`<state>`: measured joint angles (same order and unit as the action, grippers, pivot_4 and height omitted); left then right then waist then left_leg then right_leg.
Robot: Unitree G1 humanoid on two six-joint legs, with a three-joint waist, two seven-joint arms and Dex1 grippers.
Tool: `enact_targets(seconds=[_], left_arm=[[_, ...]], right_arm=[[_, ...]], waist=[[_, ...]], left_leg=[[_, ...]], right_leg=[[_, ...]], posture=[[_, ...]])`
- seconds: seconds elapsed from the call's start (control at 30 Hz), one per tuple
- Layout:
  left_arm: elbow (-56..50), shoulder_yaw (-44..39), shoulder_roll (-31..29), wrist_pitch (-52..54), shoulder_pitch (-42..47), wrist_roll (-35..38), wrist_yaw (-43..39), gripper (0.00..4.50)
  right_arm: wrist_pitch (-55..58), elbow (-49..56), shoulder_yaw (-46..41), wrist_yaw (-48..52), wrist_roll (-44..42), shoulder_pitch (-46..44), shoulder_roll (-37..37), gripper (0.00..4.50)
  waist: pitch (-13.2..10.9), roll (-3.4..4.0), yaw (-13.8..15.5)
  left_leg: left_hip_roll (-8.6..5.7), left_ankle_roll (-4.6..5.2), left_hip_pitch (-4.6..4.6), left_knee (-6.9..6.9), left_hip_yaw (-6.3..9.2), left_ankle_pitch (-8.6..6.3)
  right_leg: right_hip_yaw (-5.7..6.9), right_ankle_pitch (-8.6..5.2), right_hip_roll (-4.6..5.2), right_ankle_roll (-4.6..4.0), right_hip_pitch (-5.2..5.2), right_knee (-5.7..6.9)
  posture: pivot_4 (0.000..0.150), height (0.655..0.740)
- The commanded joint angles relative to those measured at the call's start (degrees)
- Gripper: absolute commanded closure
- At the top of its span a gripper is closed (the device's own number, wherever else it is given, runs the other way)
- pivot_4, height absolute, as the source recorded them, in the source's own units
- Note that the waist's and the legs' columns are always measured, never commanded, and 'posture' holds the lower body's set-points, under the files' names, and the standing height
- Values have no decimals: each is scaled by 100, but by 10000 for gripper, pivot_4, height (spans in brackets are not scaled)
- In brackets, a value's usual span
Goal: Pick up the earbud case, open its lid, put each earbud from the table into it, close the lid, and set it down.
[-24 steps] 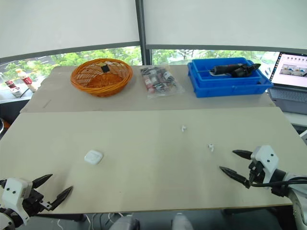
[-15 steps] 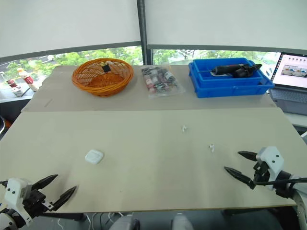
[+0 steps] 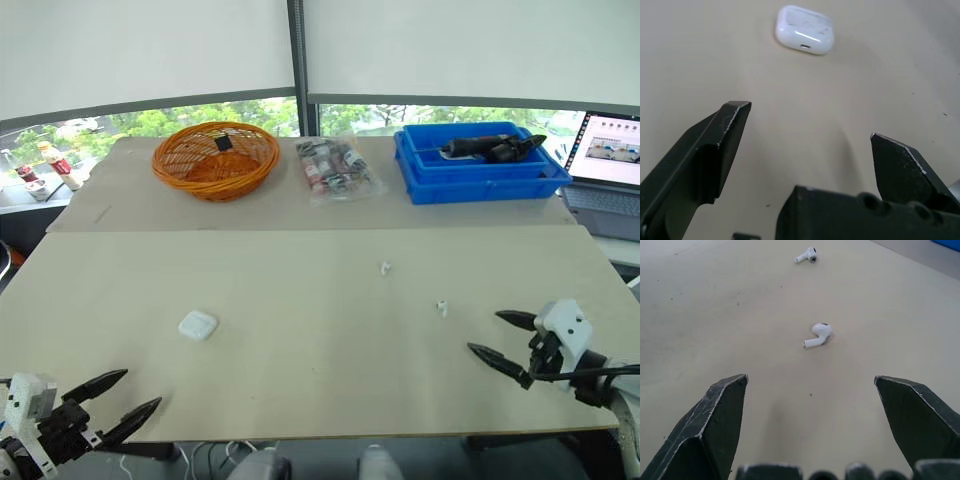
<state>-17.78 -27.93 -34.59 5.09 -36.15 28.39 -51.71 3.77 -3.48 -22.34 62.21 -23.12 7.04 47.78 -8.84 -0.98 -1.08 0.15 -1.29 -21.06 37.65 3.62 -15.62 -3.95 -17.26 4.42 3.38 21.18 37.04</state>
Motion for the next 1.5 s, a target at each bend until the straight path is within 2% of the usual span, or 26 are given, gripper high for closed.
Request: enact_targets(seconds=[0.03,0.23,0.4,0.93,1.27,1.5], left_arm=[[-141,-122,-109,4,64,92,-100,0],[-304,-28,-209,450,103,-6,118,0],[-450,112,-186,808,325,-139,465,0],[579,1371,270,1117,2111,-847,1308,0],[1052,1939,129,1725,3000,-1012,1232,0],[1263,2145,74,1779,3223,-1151,1213,0]], right_arm=[[-82,13,-18,44,8,-117,86,179],[-17,29,52,150,-23,-131,84,179],[149,486,142,187,-171,-155,40,179],[1718,2600,1046,374,-1063,-1168,278,179],[1752,2645,1320,335,-1032,-1455,129,179],[1660,2665,1350,351,-997,-1318,55,179]], waist=[[0,0,1],[0,1,4],[-1,2,5],[-5,9,45],[2,25,129],[12,44,158]], left_leg=[[0,0,0,0,0,0],[0,1,-1,4,0,-1],[0,1,-1,8,2,-1],[-7,1,-2,15,51,0],[-15,-1,0,20,70,1],[-18,-2,2,21,69,2]], right_leg=[[0,0,0,0,0,1],[0,0,1,1,0,3],[1,1,0,1,0,7],[10,3,3,3,3,13],[18,4,5,5,-1,18],[20,5,5,5,-2,22]], posture=[[1500,7400],[1500,7400],[1500,7400],[1500,7400],[1500,7400],[1500,7400]])
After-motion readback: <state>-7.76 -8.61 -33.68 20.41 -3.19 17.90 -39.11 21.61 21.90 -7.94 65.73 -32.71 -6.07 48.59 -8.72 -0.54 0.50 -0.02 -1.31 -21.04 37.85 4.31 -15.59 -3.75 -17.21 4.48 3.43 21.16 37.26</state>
